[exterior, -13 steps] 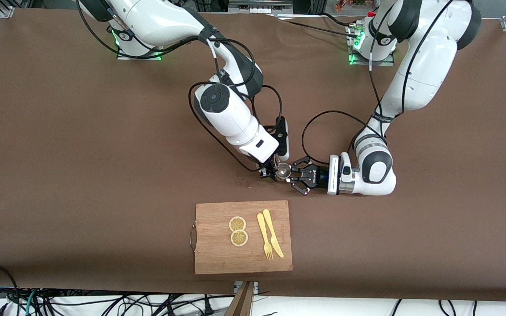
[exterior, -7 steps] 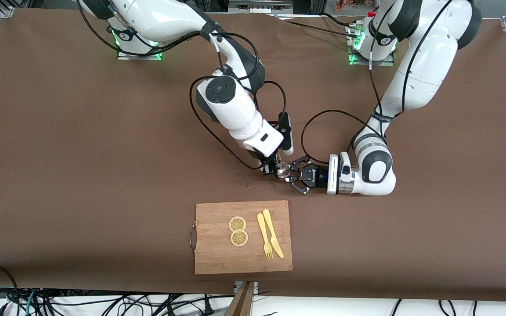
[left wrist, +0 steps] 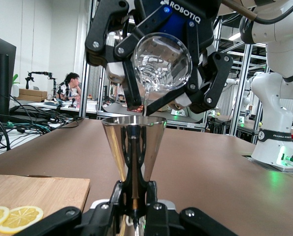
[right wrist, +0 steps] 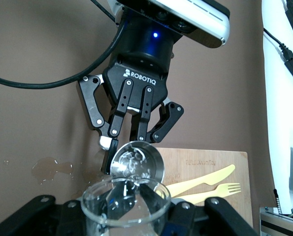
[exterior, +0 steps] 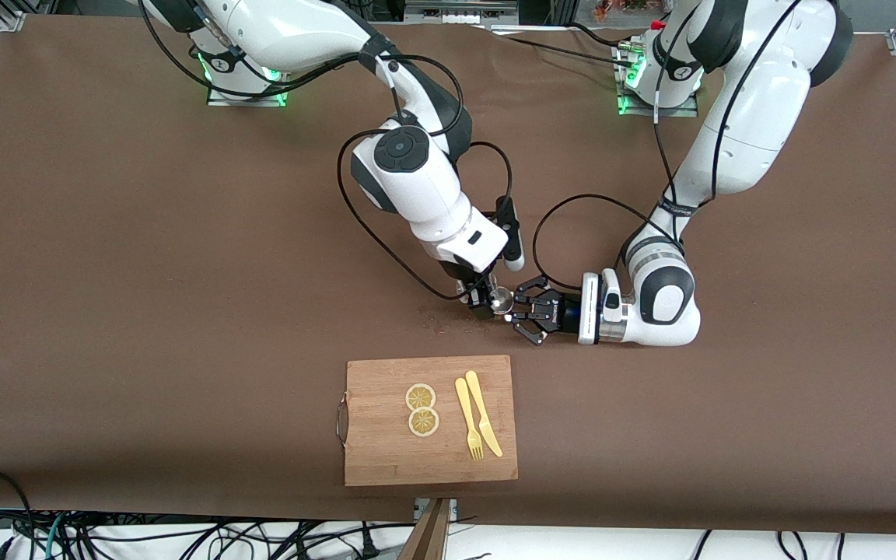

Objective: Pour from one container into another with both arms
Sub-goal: 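Tilt the glass cup with the right gripper, pouring into the jigger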

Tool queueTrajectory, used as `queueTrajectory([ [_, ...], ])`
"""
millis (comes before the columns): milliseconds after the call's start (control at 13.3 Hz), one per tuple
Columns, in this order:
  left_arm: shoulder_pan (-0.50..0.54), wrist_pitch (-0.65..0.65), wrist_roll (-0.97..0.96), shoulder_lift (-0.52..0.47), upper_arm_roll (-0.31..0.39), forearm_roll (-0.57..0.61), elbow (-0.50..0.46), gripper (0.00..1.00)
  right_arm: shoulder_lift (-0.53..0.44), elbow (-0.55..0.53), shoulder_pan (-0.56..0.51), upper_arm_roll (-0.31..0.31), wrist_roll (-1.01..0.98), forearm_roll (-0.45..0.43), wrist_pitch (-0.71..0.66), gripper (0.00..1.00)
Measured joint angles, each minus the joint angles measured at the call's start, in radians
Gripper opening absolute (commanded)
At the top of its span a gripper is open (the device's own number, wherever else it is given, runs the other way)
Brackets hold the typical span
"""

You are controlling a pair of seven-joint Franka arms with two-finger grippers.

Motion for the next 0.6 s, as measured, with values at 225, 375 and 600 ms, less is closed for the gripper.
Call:
queueTrajectory([
  [225, 0.0, 0.0, 0.001, 0.0, 0.0, 0.0, 0.0, 0.0, 0.0, 0.0, 0.003, -0.003, 0.002, -0.001, 0.0, 0.07],
  [375, 0.0, 0.0, 0.001, 0.0, 0.0, 0.0, 0.0, 0.0, 0.0, 0.0, 0.003, -0.003, 0.002, -0.001, 0.0, 0.07],
  [600, 0.001, 0.0, 0.002, 0.0, 0.0, 0.0, 0.0, 0.0, -0.001, 0.0, 0.004, -0.004, 0.003, -0.001, 0.0, 0.07],
])
